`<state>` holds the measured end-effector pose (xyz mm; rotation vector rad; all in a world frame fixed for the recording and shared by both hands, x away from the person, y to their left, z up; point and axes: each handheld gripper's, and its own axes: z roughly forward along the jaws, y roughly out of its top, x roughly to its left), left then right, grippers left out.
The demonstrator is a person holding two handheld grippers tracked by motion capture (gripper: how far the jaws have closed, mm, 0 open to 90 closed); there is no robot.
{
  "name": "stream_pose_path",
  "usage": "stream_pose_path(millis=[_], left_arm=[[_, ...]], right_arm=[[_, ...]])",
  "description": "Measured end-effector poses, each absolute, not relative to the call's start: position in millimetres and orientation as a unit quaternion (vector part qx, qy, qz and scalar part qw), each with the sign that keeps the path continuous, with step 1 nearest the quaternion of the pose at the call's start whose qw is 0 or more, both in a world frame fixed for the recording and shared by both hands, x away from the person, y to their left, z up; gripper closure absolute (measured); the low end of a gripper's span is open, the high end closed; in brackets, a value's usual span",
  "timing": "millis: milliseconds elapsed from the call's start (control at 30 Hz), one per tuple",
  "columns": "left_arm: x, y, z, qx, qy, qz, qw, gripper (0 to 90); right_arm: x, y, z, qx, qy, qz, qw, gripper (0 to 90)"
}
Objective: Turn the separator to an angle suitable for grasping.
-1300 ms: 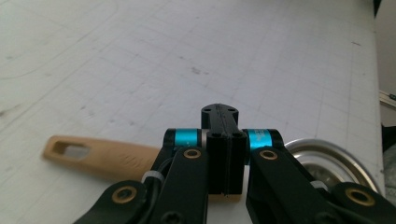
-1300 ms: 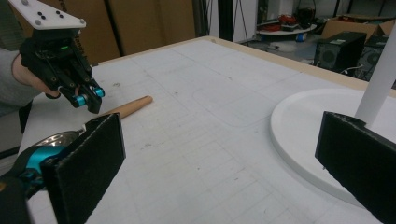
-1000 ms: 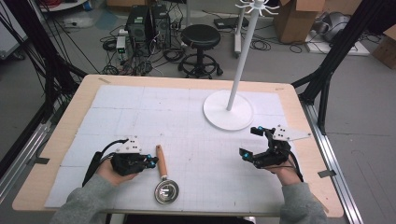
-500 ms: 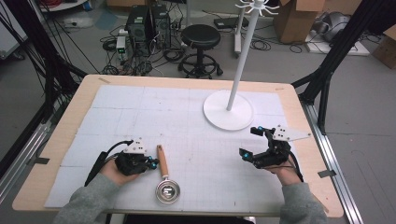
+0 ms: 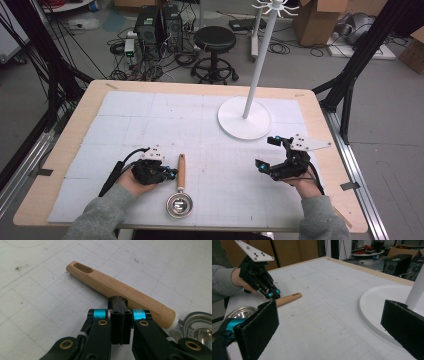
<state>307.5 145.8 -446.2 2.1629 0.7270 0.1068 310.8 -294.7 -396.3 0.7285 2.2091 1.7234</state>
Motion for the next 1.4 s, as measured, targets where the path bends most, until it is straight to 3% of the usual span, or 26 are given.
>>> stream_pose_path(millis=[1400], left_arm=[[323.5,79.9,-444.2,0.876,0.261,0.025,0.404,89.7]], right_arm=[[311.6,-296.3,-396.8,0.248,0.756,0.594,0.118,0.7]])
